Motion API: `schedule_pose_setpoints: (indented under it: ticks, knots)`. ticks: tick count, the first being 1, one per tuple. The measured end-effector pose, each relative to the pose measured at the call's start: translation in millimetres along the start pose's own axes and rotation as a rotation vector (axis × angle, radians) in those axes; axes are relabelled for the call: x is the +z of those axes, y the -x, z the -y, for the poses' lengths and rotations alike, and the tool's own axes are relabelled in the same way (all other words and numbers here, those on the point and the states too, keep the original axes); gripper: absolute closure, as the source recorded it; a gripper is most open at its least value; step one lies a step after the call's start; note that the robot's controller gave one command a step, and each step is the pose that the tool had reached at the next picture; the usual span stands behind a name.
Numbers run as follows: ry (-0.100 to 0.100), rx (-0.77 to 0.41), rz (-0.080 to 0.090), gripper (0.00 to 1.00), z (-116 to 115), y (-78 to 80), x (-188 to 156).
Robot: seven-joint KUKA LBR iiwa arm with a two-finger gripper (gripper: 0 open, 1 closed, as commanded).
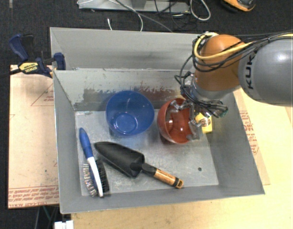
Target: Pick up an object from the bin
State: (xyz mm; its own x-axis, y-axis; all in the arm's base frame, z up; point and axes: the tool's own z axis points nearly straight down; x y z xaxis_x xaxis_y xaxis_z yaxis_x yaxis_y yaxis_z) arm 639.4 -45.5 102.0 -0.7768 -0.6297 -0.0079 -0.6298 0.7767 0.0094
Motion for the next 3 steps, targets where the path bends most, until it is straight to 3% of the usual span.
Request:
schedule_pose_setpoints:
  ticks: [1,2,3]
  knots:
    - [0.008,-0.114,-0.012,1.00,16.1,-27.7,31.1]
    - [0.008,-0.113,-0.012,1.00,16.1,-27.7,31.2]
    - [0.004,-0.154,-0.007,0.00,19.5,-63.2,-40.4]
